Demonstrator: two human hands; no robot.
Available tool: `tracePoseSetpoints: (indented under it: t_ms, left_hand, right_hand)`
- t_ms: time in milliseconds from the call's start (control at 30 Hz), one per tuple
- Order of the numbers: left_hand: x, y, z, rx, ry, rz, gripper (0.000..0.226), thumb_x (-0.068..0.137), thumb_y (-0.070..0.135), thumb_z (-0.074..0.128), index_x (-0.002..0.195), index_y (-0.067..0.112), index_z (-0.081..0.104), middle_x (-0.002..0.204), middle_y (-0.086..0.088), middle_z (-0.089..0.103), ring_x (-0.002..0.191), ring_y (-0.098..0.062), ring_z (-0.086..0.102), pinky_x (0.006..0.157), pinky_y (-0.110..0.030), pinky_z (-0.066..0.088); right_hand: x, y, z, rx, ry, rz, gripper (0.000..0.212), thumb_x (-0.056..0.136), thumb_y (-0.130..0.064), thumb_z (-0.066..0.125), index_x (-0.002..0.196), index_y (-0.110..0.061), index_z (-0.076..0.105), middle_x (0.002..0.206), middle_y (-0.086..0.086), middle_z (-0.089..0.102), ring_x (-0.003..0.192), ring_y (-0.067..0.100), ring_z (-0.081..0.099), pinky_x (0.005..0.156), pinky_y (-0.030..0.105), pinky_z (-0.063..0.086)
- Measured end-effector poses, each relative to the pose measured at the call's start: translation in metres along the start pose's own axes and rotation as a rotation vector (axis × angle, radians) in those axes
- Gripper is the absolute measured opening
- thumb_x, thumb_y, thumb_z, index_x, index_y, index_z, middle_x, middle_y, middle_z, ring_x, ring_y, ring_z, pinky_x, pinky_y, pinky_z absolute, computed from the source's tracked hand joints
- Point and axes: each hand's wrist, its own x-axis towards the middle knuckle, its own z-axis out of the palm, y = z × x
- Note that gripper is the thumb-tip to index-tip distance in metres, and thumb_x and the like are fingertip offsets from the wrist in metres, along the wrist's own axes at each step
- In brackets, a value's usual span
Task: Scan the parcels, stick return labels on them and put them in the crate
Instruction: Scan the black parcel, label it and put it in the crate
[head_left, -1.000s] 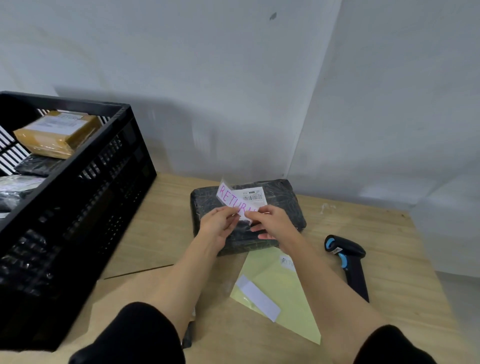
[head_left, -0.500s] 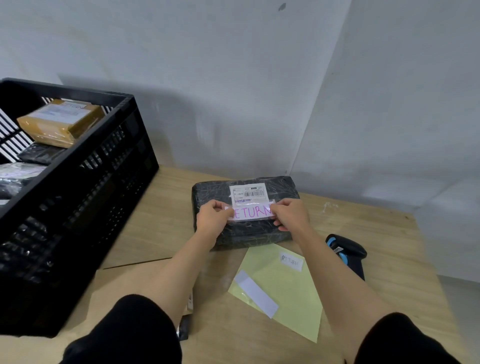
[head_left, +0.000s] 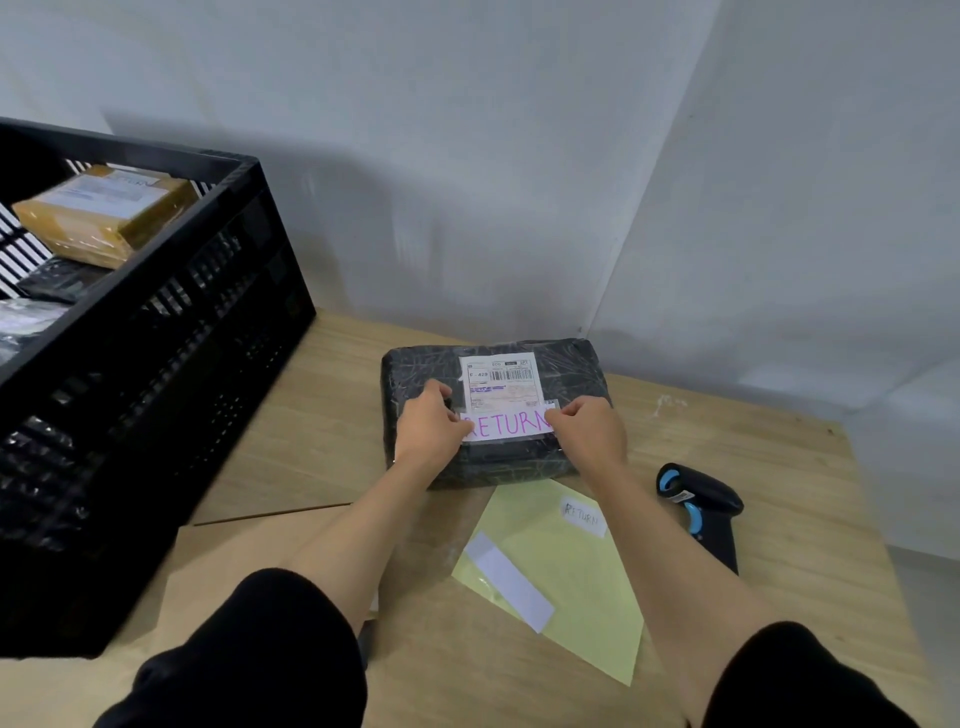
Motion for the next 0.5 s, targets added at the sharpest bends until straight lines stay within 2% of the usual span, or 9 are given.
tracePoseSetpoints:
  t_ms: [67, 167, 233, 333, 400, 500]
  left_hand:
    - [0.001, 0.000, 0.000, 0.009, -0.014, -0.011, 0.048, 0.081, 0.015, 0.073, 0.123, 0.010, 0.050, 0.080, 0.001, 0.064, 0.074, -0.013, 0.060, 0.064, -0.024, 0.044]
    - [0.004, 0.001, -0.001, 0.011, -0.032, -0.026, 0.049, 0.080, 0.014, 0.074, 0.122, 0.010, 0.049, 0.080, 0.000, 0.063, 0.070, -0.013, 0.060, 0.056, -0.021, 0.044]
    - [0.006, 0.002, -0.002, 0.006, -0.052, -0.045, 0.051, 0.078, 0.013, 0.076, 0.121, 0.010, 0.048, 0.081, -0.001, 0.064, 0.071, -0.016, 0.061, 0.058, -0.027, 0.048]
    - [0.010, 0.003, -0.003, 0.010, -0.080, -0.064, 0.054, 0.076, 0.012, 0.077, 0.119, 0.008, 0.047, 0.090, -0.009, 0.067, 0.080, -0.022, 0.064, 0.066, -0.036, 0.055]
    - [0.010, 0.002, -0.003, 0.027, -0.086, -0.059, 0.056, 0.075, 0.015, 0.079, 0.120, 0.009, 0.046, 0.094, -0.010, 0.067, 0.084, -0.024, 0.064, 0.072, -0.040, 0.056]
    - [0.008, -0.007, -0.003, 0.158, -0.007, -0.012, 0.062, 0.072, 0.035, 0.080, 0.119, 0.017, 0.045, 0.111, -0.003, 0.059, 0.104, -0.023, 0.055, 0.089, -0.040, 0.046]
  right_hand:
    - [0.002, 0.000, 0.001, -0.043, 0.000, -0.007, 0.026, 0.083, -0.029, 0.063, 0.068, -0.009, 0.064, 0.065, 0.005, 0.063, 0.060, 0.021, 0.055, 0.054, 0.029, 0.039]
    - [0.003, -0.001, 0.003, -0.092, 0.000, -0.010, 0.028, 0.084, -0.032, 0.064, 0.073, -0.007, 0.066, 0.069, 0.006, 0.066, 0.062, 0.022, 0.058, 0.051, 0.027, 0.039]
    - [0.003, -0.001, 0.004, -0.129, 0.007, -0.015, 0.027, 0.085, -0.032, 0.064, 0.077, -0.006, 0.066, 0.072, 0.007, 0.067, 0.063, 0.022, 0.058, 0.048, 0.025, 0.036]
    - [0.001, -0.002, 0.007, -0.201, 0.029, -0.023, 0.026, 0.085, -0.031, 0.064, 0.079, -0.006, 0.064, 0.076, 0.009, 0.066, 0.066, 0.024, 0.057, 0.048, 0.023, 0.033]
    - [-0.001, -0.003, 0.008, -0.265, 0.047, -0.040, 0.025, 0.085, -0.030, 0.062, 0.085, -0.006, 0.062, 0.083, 0.010, 0.067, 0.073, 0.027, 0.058, 0.054, 0.026, 0.037]
    - [-0.005, -0.003, 0.009, -0.353, 0.063, -0.108, 0.030, 0.087, -0.027, 0.059, 0.104, -0.003, 0.057, 0.101, 0.013, 0.065, 0.092, 0.031, 0.062, 0.069, 0.036, 0.048]
